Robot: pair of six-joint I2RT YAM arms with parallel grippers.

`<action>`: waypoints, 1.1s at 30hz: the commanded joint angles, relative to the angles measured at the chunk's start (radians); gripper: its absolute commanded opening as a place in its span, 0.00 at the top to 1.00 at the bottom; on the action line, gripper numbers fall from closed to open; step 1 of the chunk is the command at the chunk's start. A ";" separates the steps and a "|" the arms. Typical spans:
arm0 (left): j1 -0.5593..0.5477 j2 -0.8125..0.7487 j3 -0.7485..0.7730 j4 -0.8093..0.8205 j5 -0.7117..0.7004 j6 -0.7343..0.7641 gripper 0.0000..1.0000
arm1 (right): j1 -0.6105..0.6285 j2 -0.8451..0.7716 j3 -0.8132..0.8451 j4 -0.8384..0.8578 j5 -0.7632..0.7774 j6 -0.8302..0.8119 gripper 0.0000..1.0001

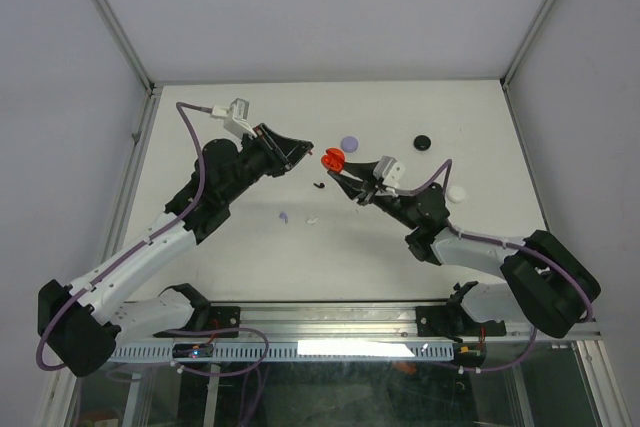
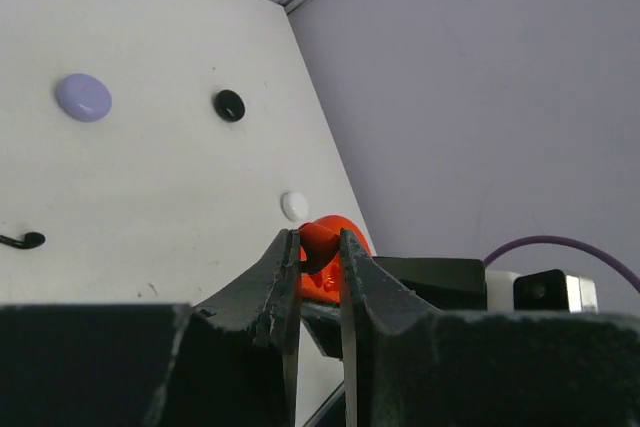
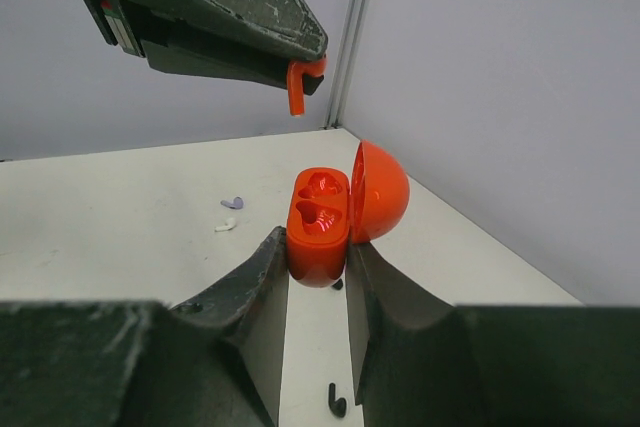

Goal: Insert the wireless bluetooth earbuds into the charging case
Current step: Pick up the earbud from the center of the board, then place the earbud in the charging case.

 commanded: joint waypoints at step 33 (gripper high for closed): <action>-0.251 0.039 0.065 0.041 -0.330 0.155 0.95 | 0.066 -0.006 0.009 0.114 0.088 -0.096 1.00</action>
